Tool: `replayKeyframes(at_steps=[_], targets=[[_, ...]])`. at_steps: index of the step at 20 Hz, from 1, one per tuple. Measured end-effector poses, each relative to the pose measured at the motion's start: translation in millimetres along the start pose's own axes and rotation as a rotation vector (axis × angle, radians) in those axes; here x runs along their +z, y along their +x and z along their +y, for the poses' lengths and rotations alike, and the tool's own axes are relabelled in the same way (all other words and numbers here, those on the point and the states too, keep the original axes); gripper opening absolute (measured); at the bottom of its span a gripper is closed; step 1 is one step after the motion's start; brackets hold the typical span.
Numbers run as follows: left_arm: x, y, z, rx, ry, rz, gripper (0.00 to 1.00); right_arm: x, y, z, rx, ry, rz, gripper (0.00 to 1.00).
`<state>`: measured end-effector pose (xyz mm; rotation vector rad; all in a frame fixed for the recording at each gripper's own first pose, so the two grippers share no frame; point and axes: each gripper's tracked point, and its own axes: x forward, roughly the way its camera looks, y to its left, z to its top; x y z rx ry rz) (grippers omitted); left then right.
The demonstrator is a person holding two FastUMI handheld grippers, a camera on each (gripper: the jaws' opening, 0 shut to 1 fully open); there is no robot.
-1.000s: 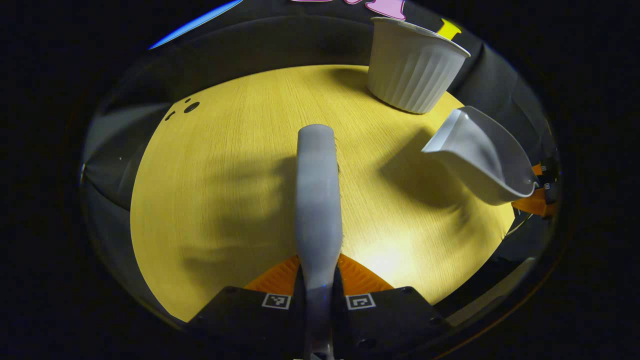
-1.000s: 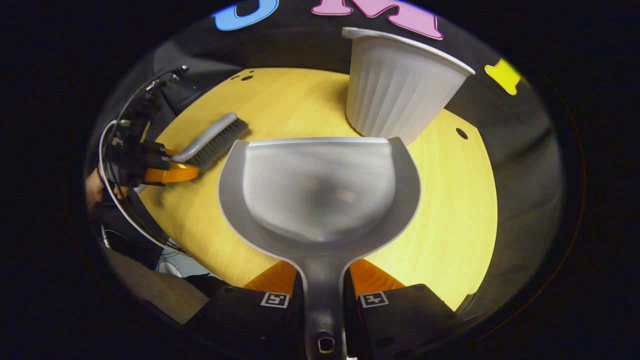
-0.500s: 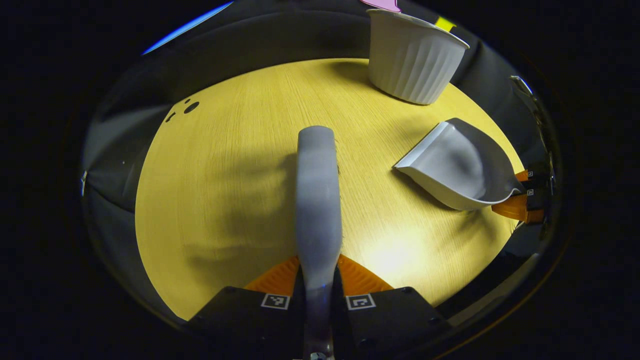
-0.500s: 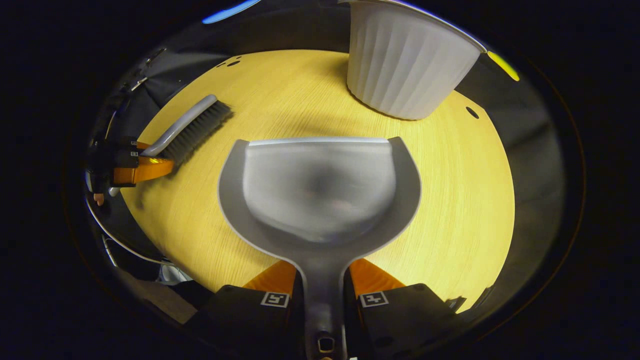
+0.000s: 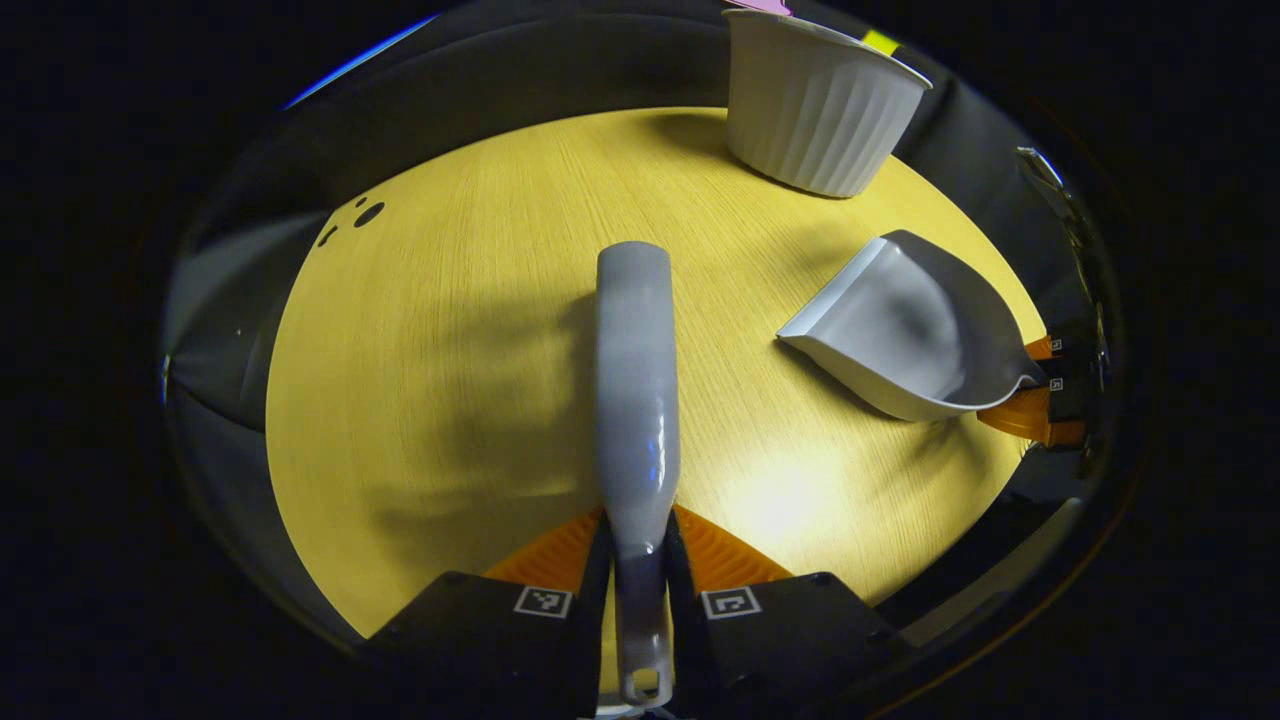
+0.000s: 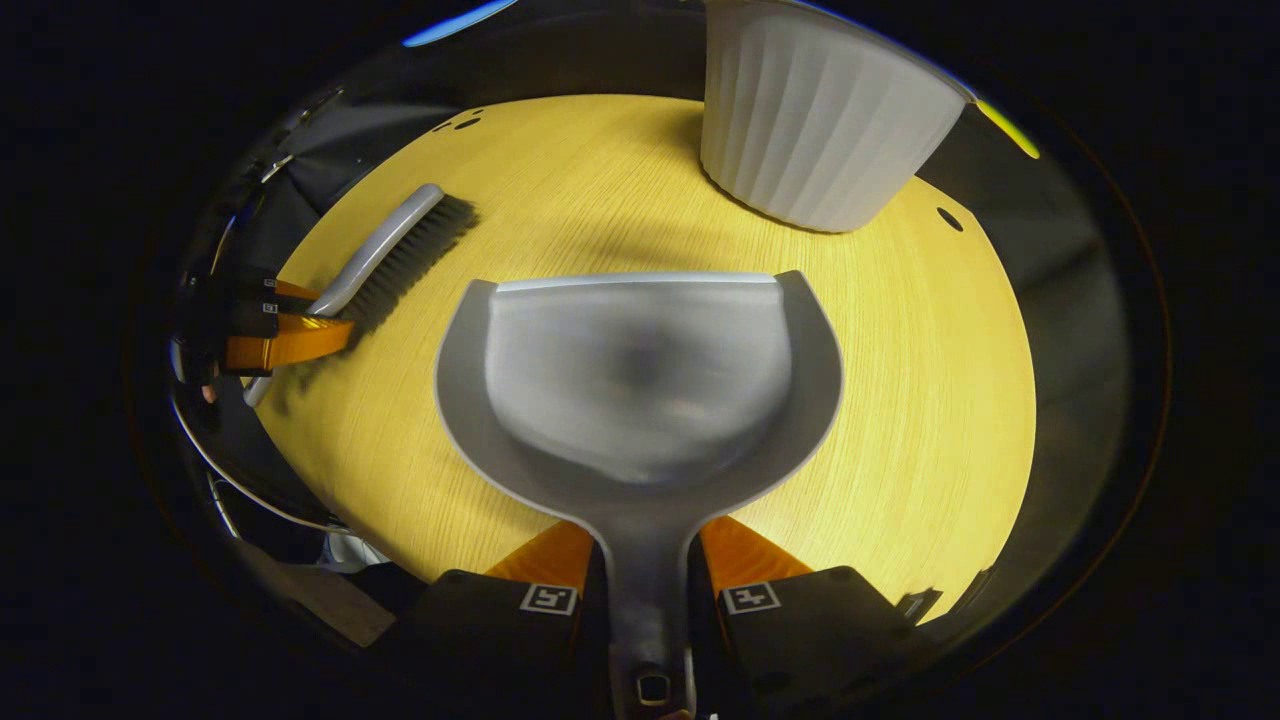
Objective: Pick up the small broom and dustpan from the desktop, sweep the trash into the dustpan with the broom, and then empty the trash into the garbage bin.
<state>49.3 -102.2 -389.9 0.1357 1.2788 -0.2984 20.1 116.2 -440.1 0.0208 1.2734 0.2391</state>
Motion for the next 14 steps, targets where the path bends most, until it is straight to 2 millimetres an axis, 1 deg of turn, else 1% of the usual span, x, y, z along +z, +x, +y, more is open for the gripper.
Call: replayKeyframes(at_steps=[2, 3, 4, 5, 7, 8, 9, 10, 11, 12, 13, 14], targets=[[0.9, -2.2, 0.9, 0.003, 0.007, 0.002, 0.32, 0.3, -1.3, 1.3, 0.004, -0.005, 0.0, 0.38], [-1.2, -4.5, -0.4, 0.004, 0.008, 0.003, 0.38, -0.5, -2.7, 2.4, 0.01, -0.003, -0.002, 0.39], [-2.6, -4.4, -1.3, 0.004, 0.008, 0.002, 0.39, -4.6, -5.6, 2.9, 0.018, 0.001, 0.002, 0.46], [-3.7, -3.7, -3.6, 0.001, 0.004, 0.001, 0.42, -2.1, -10.2, 3.7, 0.021, 0.007, -0.009, 0.41], [-3.0, -6.0, -3.7, 0.003, -0.006, -0.003, 0.45, -1.5, -15.3, 4.2, 0.035, 0.027, -0.017, 0.41], [-1.6, -7.9, -1.9, 0.009, -0.009, -0.008, 0.47, -1.9, -19.5, 4.6, 0.042, 0.042, -0.022, 0.49], [-1.0, -10.5, -0.7, 0.016, -0.012, -0.011, 0.47, -1.4, -24.5, 4.2, 0.048, 0.056, -0.028, 0.42], [1.1, -14.0, -0.2, 0.017, -0.016, -0.018, 0.51, -1.3, -30.7, 3.9, 0.055, 0.067, -0.038, 0.42], [2.4, -18.2, -0.3, 0.019, -0.021, -0.023, 0.49, -0.9, -37.1, 2.1, 0.06, 0.075, -0.044, 0.43], [5.5, -22.5, 0.5, 0.023, -0.028, -0.031, 0.53, -1.3, -43.3, 0.2, 0.06, 0.077, -0.05, 0.43], [9.3, -28.8, 1.1, 0.026, -0.035, -0.047, 0.5, 1.5, -50.6, -1.8, 0.064, 0.077, -0.062, 0.43], [16.0, -34.6, 1.7, 0.024, -0.039, -0.069, 0.5, 3.8, -60.8, -3.1, 0.068, 0.079, -0.076, 0.43]])
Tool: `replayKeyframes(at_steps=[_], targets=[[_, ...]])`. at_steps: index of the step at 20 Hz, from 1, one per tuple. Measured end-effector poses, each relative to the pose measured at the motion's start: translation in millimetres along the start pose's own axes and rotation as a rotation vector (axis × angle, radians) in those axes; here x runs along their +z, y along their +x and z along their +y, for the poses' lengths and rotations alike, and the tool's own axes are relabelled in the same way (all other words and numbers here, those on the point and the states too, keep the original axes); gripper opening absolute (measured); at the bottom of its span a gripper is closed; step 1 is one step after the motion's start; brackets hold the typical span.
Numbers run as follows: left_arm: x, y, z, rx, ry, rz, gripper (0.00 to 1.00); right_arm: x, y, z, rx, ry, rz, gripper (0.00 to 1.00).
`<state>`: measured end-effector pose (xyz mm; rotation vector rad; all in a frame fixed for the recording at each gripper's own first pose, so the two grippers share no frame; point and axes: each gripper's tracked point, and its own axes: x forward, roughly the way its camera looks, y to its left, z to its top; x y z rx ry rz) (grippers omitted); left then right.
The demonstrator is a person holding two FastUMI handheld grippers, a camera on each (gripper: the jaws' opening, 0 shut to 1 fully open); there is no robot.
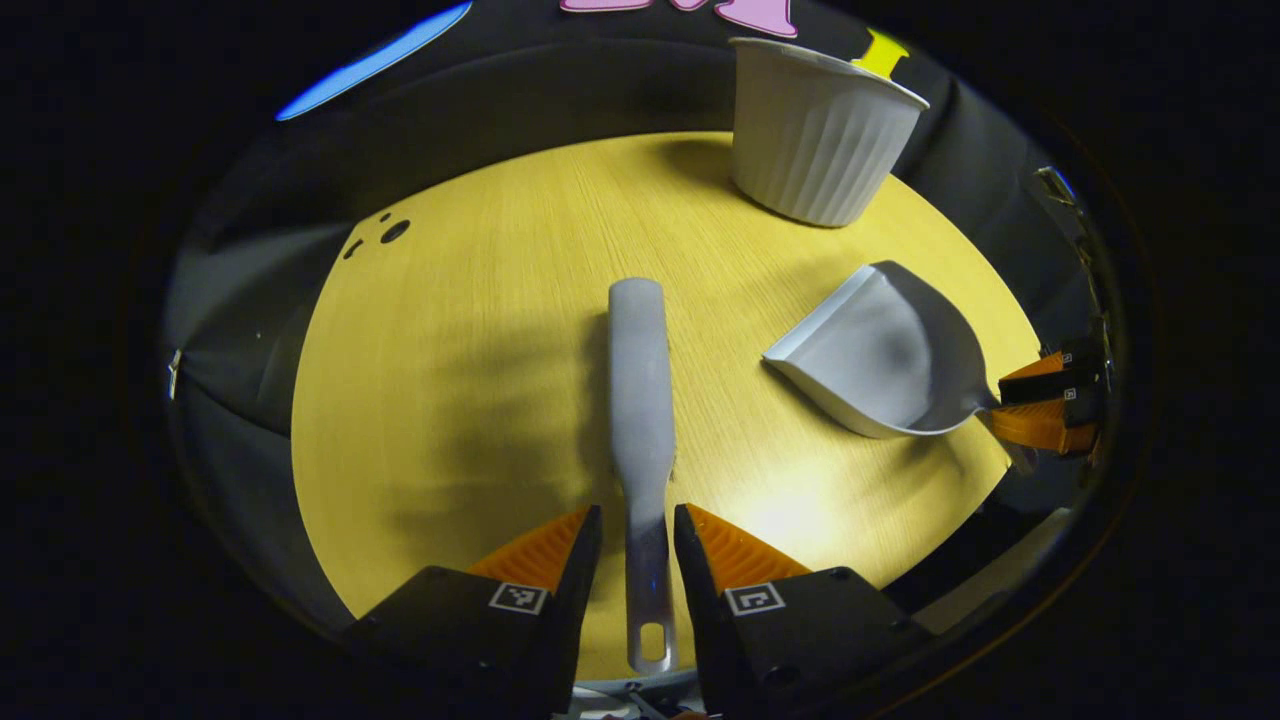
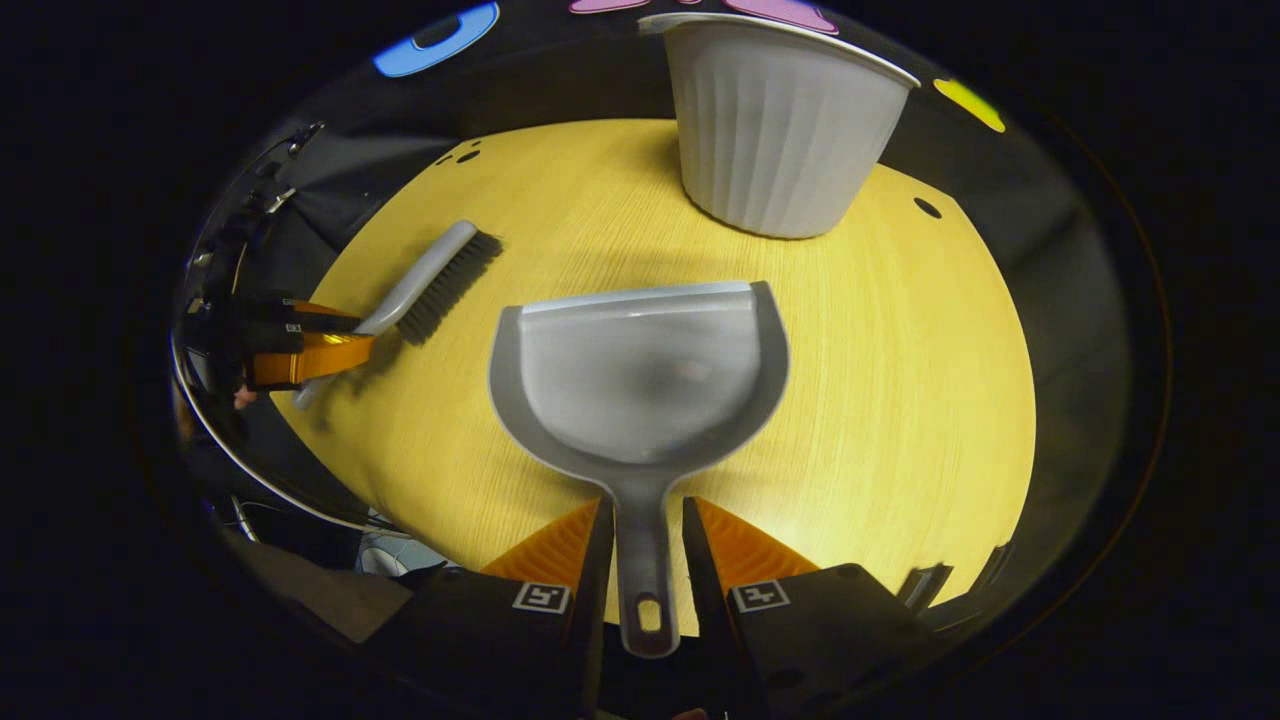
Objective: Pick up the small broom and dustpan from the desktop, sweep the trash into the dustpan with the broom, and then empty the trash into the garbage bin.
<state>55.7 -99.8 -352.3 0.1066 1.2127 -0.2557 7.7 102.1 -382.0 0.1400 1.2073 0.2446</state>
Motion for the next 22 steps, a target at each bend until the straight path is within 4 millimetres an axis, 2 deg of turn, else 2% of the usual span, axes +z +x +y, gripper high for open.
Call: replayKeyframes(at_steps=[2, 5, 8, 11, 14, 16, 18, 21, 22], targets=[[12.6, -15.0, -0.9, -0.004, -0.01, -0.041, 0.5, 13.5, -19.8, -2.3, 0.008, 0.013, -0.046, 0.42], [39.5, -39.5, -3.5, -0.006, -0.021, -0.137, 0.5, 46.2, -51.7, -3.7, 0.012, 0.039, -0.169, 0.42], [84.3, -71.1, -8.7, 0.006, -0.035, -0.296, 0.5, 90.3, -86.4, -4.5, -0.005, 0.046, -0.348, 0.42], [132.4, -114.3, -17.9, 0.001, -0.014, -0.501, 0.51, 126.5, -123.8, -4.5, -0.034, 0.044, -0.501, 0.42], [171.6, -159.4, -29.1, -0.012, -0.016, -0.66, 0.51, 159.5, -168.1, -6.1, -0.087, -0.003, -0.641, 0.43], [194.3, -180.5, -39.9, -0.042, -0.053, -0.732, 0.54, 183.1, -201.5, -2.8, -0.095, -0.016, -0.738, 0.46], [210.3, -202.8, -50.4, -0.069, -0.082, -0.788, 0.58, 194.4, -227.8, -2.1, -0.107, -0.02, -0.824, 0.52], [227.3, -237.2, -48.1, -0.037, -0.082, -0.878, 0.63, 206.0, -255.5, -4.1, -0.134, -0.033, -0.908, 0.6], [234.9, -248.4, -46.2, -0.022, -0.072, -0.912, 0.68, 207.8, -261.4, -3.3, -0.142, -0.046, -0.925, 0.61]])
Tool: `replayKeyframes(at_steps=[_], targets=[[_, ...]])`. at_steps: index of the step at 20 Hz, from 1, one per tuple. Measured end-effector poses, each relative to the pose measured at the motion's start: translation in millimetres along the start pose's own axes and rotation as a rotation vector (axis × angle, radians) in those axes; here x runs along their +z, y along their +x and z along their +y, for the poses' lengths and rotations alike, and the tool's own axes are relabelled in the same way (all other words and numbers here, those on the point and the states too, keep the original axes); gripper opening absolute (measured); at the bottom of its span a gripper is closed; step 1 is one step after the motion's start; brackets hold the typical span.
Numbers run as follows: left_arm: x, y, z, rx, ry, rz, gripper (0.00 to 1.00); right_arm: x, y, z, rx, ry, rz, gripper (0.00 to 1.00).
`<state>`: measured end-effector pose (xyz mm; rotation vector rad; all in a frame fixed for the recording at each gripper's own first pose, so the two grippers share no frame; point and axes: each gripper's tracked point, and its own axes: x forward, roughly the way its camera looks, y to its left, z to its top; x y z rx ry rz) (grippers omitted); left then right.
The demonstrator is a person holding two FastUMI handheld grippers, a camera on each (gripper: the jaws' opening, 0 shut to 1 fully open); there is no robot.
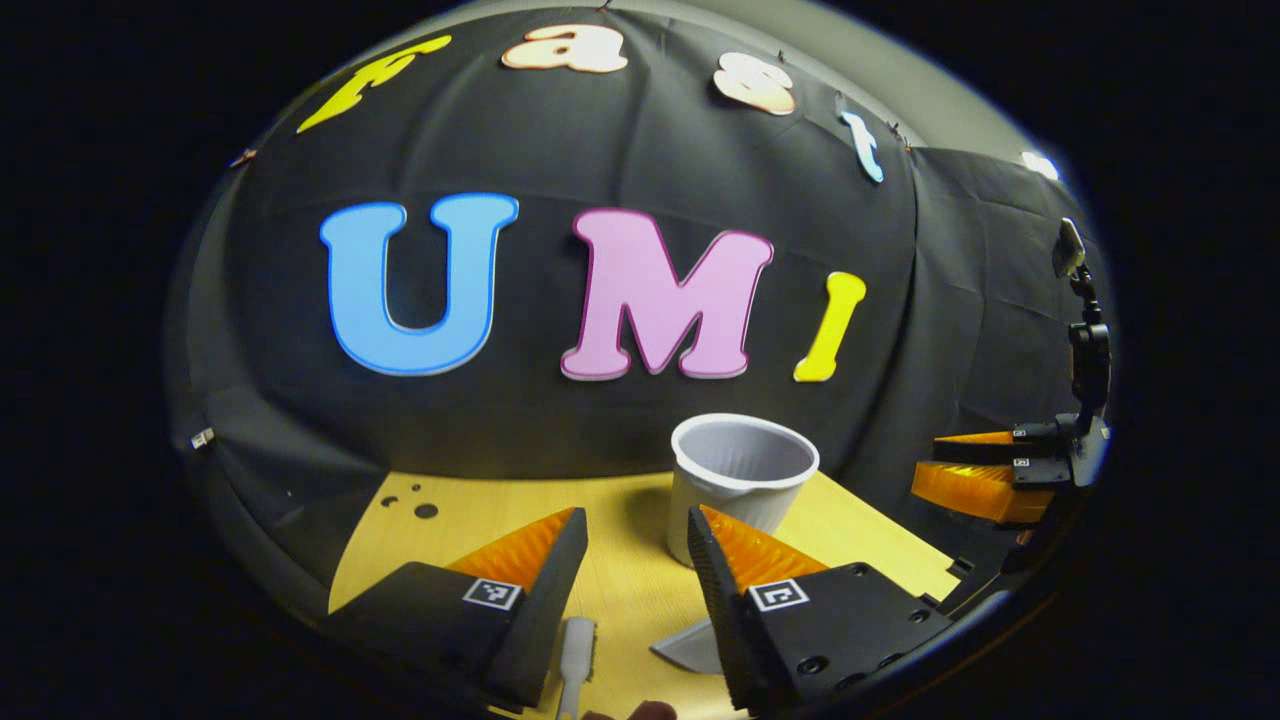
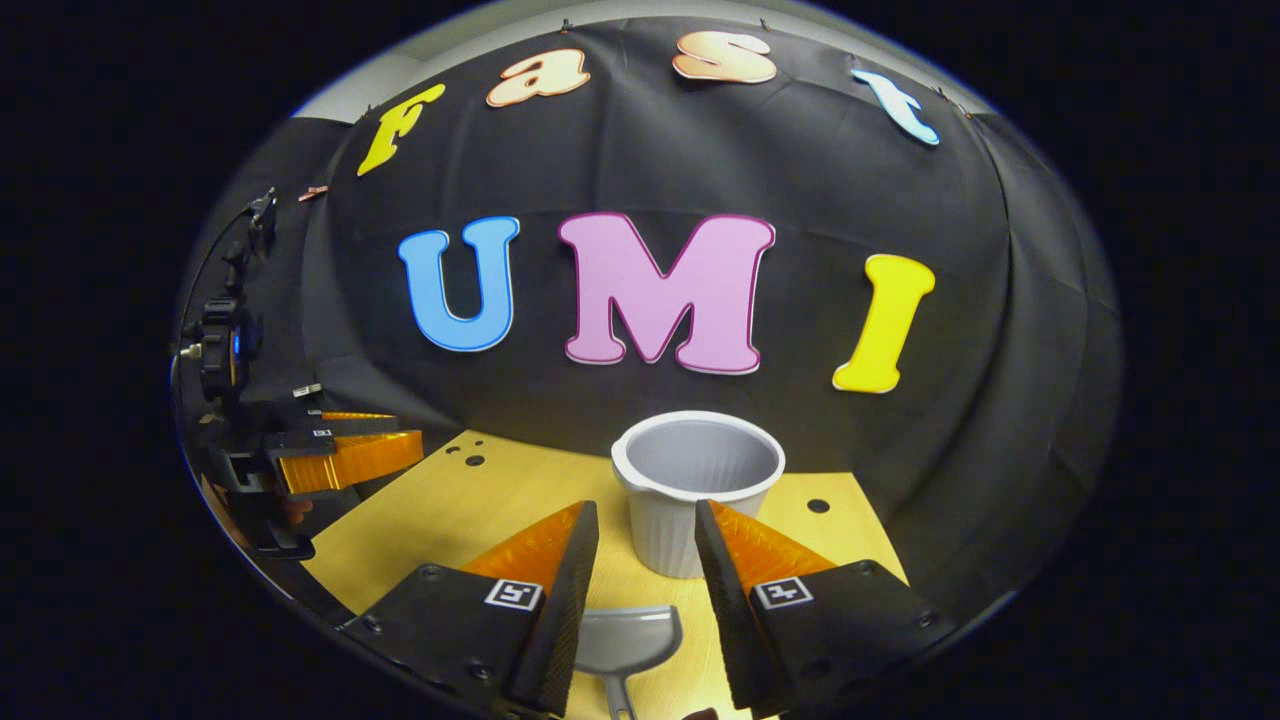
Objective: Pick up the small broom and dustpan from the desktop, sweep the trash into the dustpan with the broom, and then empty the trash into the garbage bin.
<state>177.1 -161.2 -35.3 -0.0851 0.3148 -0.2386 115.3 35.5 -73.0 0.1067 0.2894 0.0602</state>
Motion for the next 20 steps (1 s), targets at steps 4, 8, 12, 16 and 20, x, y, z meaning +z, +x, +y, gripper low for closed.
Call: replayKeyframes(at_steps=[4, 8, 12, 16, 20], targets=[[31.5, -14.2, -0.6, 0.023, 0.054, -0.096, 0.78, 26.2, -6.6, 4.1, -0.015, -0.014, -0.078, 0.73], [31.9, -18.1, -10.4, -0.017, 0.036, -0.103, 0.84, 39.0, -10.9, 9.1, -0.054, -0.024, -0.128, 0.83], [30.5, -16.1, -14.3, -0.073, 0.011, -0.101, 0.89, 37.8, -15.7, 17.7, -0.101, -0.012, -0.128, 0.88], [36.6, -17.0, -12.2, -0.082, 0.055, -0.113, 0.9, 43.4, -22.1, 7.6, -0.186, -0.019, -0.159, 0.94], [35.4, -21.3, -15.1, -0.073, 0.082, -0.105, 0.9, 46.8, -19.8, 9.3, -0.151, 0.011, -0.16, 0.96]])
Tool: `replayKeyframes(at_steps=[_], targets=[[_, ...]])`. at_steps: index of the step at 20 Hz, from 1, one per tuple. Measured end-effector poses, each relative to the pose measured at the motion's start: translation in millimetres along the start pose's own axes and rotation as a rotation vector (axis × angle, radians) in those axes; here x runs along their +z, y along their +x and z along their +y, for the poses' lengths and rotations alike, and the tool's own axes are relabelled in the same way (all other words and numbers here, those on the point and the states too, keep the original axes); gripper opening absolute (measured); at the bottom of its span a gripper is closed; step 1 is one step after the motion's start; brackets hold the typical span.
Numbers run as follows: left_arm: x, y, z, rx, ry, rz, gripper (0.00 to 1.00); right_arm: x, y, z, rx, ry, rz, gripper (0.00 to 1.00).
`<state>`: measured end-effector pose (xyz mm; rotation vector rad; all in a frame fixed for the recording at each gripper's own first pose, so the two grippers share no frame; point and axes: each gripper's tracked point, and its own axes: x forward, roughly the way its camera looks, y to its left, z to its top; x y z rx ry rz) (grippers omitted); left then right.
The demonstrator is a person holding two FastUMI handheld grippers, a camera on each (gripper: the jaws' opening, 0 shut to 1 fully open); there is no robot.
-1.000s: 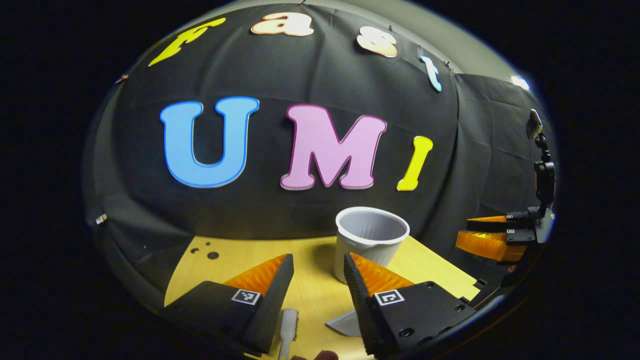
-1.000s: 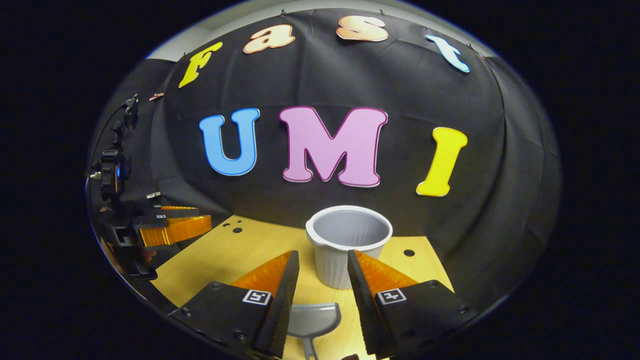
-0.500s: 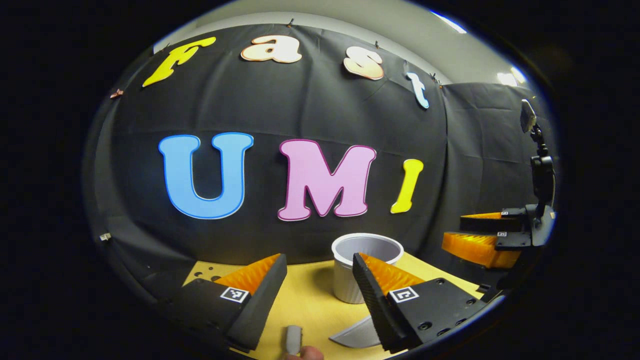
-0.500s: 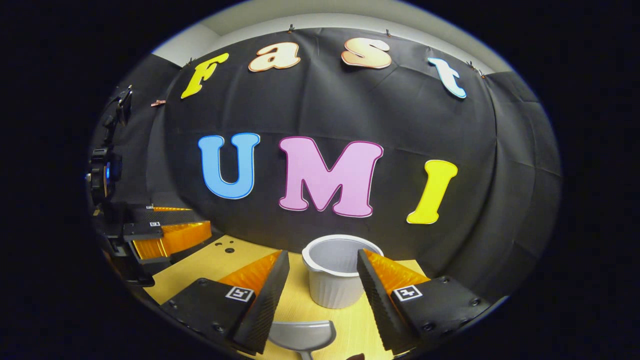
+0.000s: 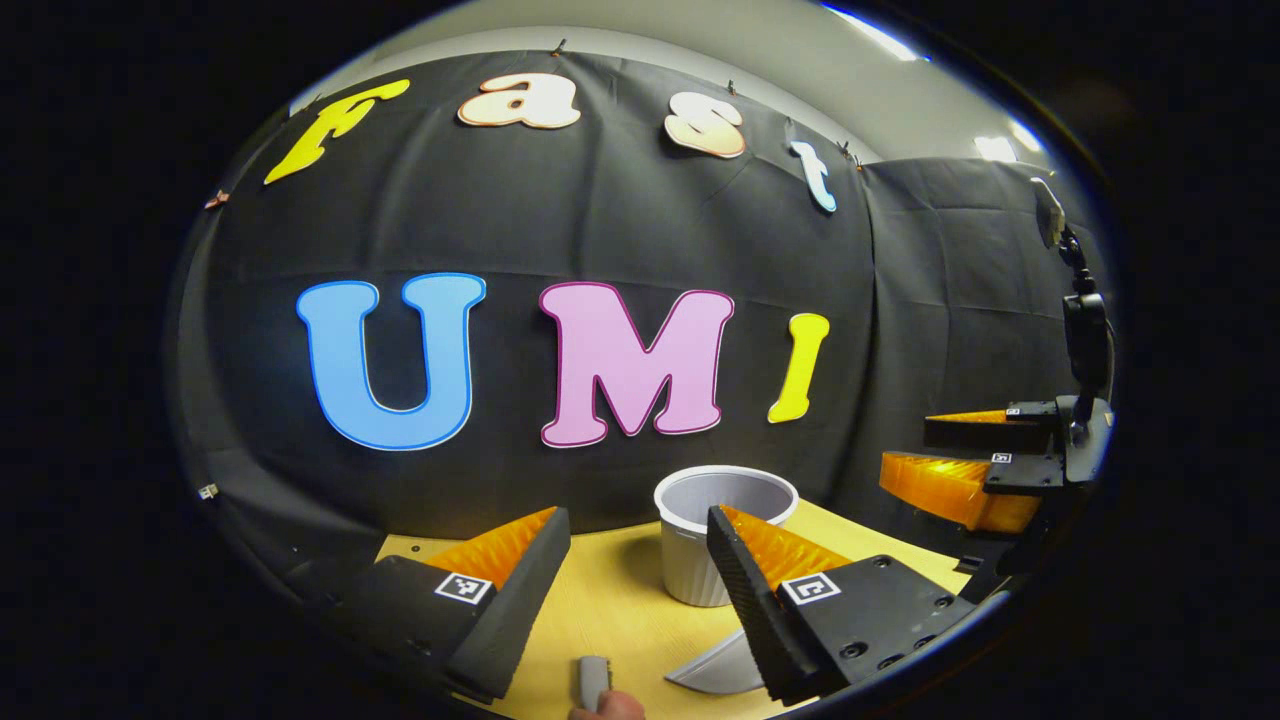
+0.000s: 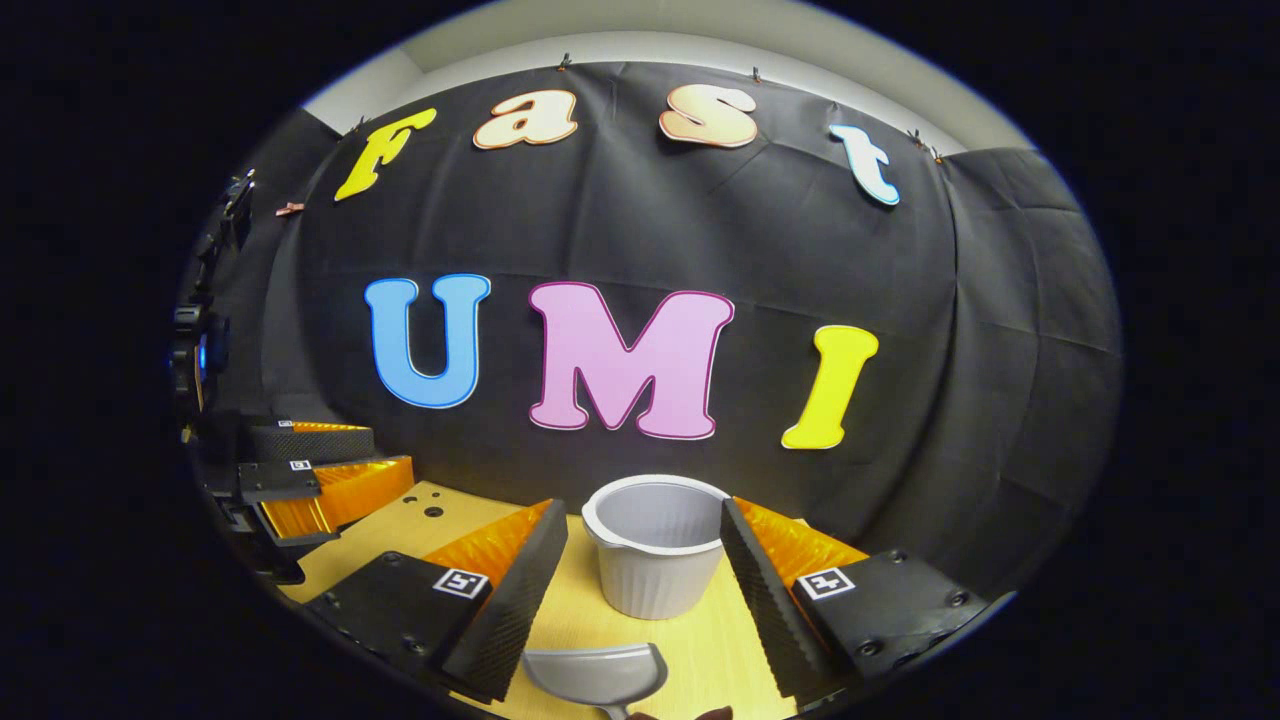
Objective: Pick up the small broom and dustpan from the desktop, sweep the trash into the dustpan with the broom, and then empty the trash into the garbage bin.
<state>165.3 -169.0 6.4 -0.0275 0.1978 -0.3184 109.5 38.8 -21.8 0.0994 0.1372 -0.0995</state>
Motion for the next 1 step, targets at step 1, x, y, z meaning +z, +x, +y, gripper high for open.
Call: replayKeyframes(at_steps=[1], targets=[[0.3, 0.4, -1.7, 0.003, -0.001, 0.0, 0.9, 3.5, 1.4, -2.0, 0.004, 0.008, -0.009, 0.96]])
